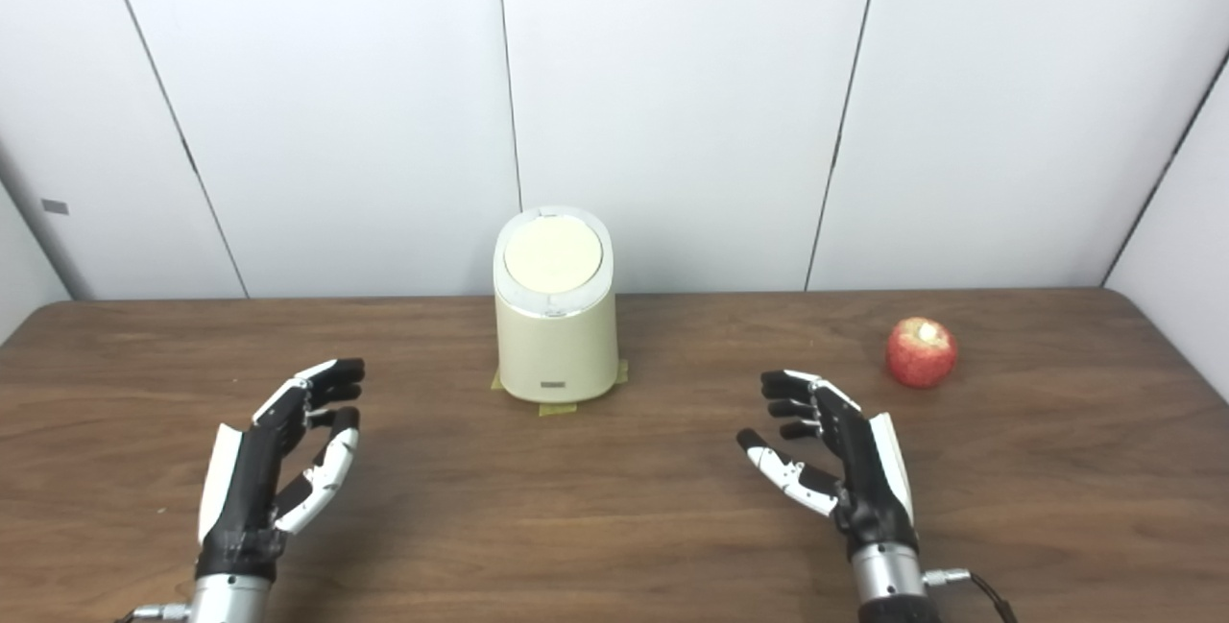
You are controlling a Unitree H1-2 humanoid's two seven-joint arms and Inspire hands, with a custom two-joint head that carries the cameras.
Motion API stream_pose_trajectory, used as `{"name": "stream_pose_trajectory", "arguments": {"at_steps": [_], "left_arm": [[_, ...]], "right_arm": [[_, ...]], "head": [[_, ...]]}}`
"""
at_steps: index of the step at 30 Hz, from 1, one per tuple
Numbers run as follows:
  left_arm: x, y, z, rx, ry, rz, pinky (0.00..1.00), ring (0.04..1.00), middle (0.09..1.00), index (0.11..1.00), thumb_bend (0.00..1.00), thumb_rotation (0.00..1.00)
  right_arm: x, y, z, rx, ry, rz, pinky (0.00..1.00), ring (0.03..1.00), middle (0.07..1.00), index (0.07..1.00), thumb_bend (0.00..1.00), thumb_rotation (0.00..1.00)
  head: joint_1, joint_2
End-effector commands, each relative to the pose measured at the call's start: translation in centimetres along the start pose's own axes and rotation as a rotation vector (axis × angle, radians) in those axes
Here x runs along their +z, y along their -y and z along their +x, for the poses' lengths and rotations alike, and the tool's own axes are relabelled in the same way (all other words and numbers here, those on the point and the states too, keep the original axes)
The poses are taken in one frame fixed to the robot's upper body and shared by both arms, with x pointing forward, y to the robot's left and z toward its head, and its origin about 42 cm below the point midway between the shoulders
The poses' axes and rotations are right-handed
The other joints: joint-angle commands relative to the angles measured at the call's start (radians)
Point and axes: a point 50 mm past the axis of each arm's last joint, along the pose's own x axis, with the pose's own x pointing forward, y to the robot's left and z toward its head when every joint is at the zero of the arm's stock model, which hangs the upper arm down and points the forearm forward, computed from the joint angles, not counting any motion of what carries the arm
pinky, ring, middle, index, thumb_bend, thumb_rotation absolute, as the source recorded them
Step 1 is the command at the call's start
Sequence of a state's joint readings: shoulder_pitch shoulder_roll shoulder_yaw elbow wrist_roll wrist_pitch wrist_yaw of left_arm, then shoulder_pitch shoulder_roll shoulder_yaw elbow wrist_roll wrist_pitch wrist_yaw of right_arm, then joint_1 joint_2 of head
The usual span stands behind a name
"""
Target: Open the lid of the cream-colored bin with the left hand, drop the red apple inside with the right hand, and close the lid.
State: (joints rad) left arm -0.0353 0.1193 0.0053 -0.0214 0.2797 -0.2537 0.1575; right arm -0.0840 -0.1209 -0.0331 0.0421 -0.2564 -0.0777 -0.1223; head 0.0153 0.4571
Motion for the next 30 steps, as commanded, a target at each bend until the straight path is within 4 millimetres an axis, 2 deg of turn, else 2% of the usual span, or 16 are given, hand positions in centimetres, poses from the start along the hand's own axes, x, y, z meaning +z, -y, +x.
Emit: {"name": "stream_pose_trajectory", "arguments": {"at_steps": [1, 7, 12, 20, 22, 26, 29, 30], "left_arm": [[-2.0, 0.3, -1.6, -0.027, -0.061, 0.035, 0.65, 0.743, 0.766, 0.755, 0.19, 0.30], [-2.0, 0.3, -1.6, -0.030, -0.058, 0.033, 0.66, 0.748, 0.769, 0.757, 0.19, 0.31], [-2.0, 0.3, -1.6, -0.028, -0.058, 0.029, 0.66, 0.747, 0.768, 0.755, 0.20, 0.32], [-1.8, 0.0, -1.3, -0.020, -0.043, 0.072, 0.65, 0.741, 0.765, 0.752, 0.20, 0.35], [-1.6, -0.3, -1.0, -0.015, -0.011, 0.127, 0.65, 0.746, 0.769, 0.753, 0.22, 0.40], [1.4, -1.4, 1.8, 0.019, 0.076, 0.147, 0.66, 0.760, 0.788, 0.774, 0.30, 0.47], [2.9, -1.7, 3.3, 0.028, 0.089, 0.093, 0.69, 0.785, 0.809, 0.797, 0.37, 0.52], [3.5, -1.8, 3.9, 0.030, 0.085, 0.063, 0.73, 0.817, 0.834, 0.826, 0.41, 0.53]], "right_arm": [[0.7, 0.3, 0.6, -0.012, 0.034, -0.007, 0.60, 0.676, 0.699, 0.683, 0.25, 0.17], [0.6, 0.3, 0.7, -0.014, 0.035, 0.001, 0.59, 0.673, 0.697, 0.683, 0.25, 0.13], [0.7, 0.3, 0.6, -0.016, 0.023, 0.002, 0.60, 0.676, 0.700, 0.682, 0.26, 0.19], [0.7, 0.2, 0.7, -0.010, 0.031, 0.007, 0.60, 0.677, 0.699, 0.680, 0.25, 0.18], [0.7, 0.1, 0.7, -0.008, 0.035, 0.018, 0.60, 0.677, 0.703, 0.684, 0.25, 0.16], [0.9, 0.0, 0.7, -0.010, 0.025, 0.008, 0.59, 0.669, 0.696, 0.684, 0.26, 0.16], [0.8, -0.1, 0.7, -0.013, 0.031, 0.012, 0.59, 0.669, 0.693, 0.682, 0.26, 0.16], [0.7, 0.0, 0.7, -0.012, 0.032, 0.011, 0.59, 0.671, 0.694, 0.681, 0.26, 0.15]], "head": [[0.000, 0.000], [0.000, 0.000], [0.000, 0.001], [-0.011, 0.002], [-0.010, 0.005], [-0.006, 0.004], [-0.006, 0.004], [-0.006, 0.005]]}}
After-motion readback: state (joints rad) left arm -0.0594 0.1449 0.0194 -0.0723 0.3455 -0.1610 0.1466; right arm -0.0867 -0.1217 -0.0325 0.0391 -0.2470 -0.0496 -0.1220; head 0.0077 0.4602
